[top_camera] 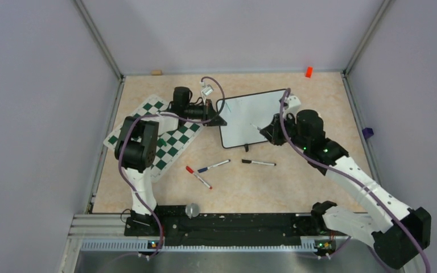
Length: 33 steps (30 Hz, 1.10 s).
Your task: Write a sentence on the whiteboard
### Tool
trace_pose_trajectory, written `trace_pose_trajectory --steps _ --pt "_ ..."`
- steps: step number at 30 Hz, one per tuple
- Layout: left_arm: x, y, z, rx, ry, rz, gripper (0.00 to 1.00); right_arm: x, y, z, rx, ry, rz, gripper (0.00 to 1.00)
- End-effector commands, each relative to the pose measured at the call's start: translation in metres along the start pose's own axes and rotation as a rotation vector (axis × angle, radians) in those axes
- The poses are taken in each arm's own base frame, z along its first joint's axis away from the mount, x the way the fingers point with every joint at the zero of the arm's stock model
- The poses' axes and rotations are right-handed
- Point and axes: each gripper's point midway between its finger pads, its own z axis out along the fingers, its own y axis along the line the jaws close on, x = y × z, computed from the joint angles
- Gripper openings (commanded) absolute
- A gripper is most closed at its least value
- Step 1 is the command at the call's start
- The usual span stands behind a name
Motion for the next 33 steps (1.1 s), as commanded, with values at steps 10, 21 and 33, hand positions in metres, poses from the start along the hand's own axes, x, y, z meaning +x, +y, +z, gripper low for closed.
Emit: trace_pose_trajectory --steps 10,21,33 --pt "0.028 -0.007 0.0 0.019 0.065 -0.031 0.0 -0.048 0.042 0.077 -0.048 -0.034 -0.157 0.0" --pt "0.031 -0.006 0.004 0.036 0.081 -0.048 0.0 -0.053 0.046 0.112 -0.019 -0.011 -0.22 0.0" --pt "0.032 -0.008 0.005 0.035 0.086 -0.037 0.0 -0.06 0.046 0.135 -0.01 -0.01 -0.226 0.0"
